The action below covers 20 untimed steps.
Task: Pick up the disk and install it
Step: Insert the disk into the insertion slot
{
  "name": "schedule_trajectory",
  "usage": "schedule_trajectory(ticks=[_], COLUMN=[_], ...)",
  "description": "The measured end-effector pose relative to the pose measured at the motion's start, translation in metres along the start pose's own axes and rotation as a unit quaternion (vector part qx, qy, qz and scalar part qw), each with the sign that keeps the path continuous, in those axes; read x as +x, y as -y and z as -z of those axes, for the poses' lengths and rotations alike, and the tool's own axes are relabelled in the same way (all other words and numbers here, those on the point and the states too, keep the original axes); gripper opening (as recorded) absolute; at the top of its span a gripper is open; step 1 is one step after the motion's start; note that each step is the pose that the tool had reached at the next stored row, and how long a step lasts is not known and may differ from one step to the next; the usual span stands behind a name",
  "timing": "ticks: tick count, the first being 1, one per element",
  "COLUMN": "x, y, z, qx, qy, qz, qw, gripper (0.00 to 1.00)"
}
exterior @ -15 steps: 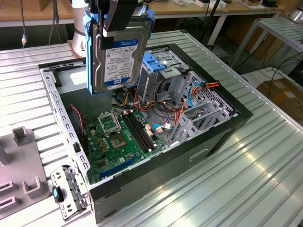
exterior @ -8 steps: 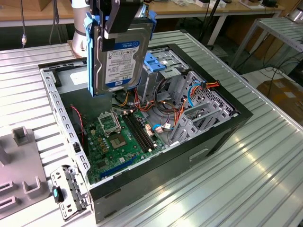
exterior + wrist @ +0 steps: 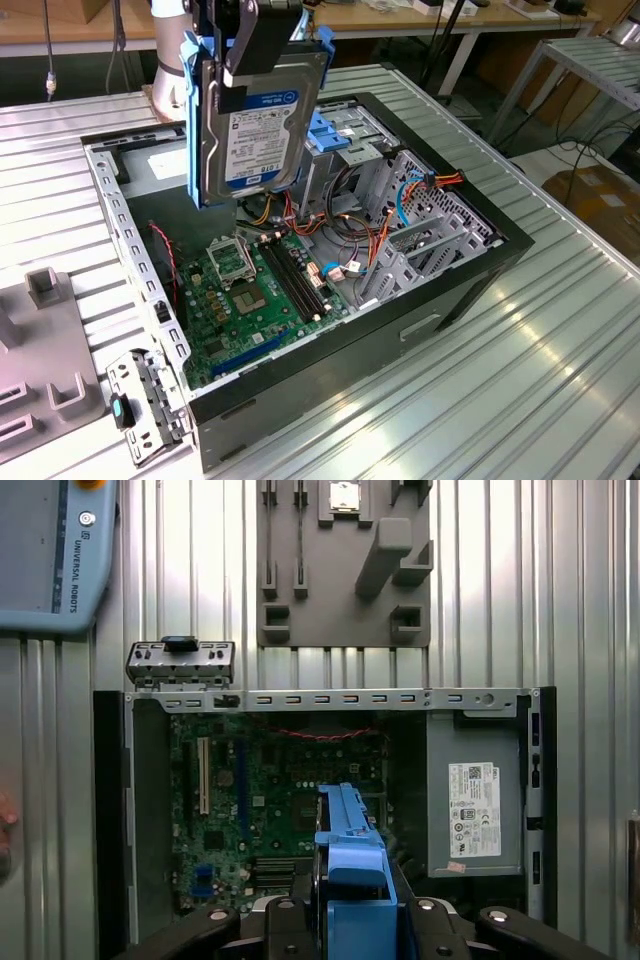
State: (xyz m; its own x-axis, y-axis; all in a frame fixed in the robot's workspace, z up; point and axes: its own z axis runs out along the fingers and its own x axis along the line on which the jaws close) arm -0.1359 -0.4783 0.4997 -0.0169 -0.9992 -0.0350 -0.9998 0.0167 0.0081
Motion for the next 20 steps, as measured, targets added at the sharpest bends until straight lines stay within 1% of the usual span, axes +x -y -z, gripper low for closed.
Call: schedule_trajectory(ticks=[20], x=[0.0071], y=[0.0004], z=[0.0002], qx=[0.0], qy=[-0.0001], qz=[0.0], qw=[1.0], gripper=[0.37])
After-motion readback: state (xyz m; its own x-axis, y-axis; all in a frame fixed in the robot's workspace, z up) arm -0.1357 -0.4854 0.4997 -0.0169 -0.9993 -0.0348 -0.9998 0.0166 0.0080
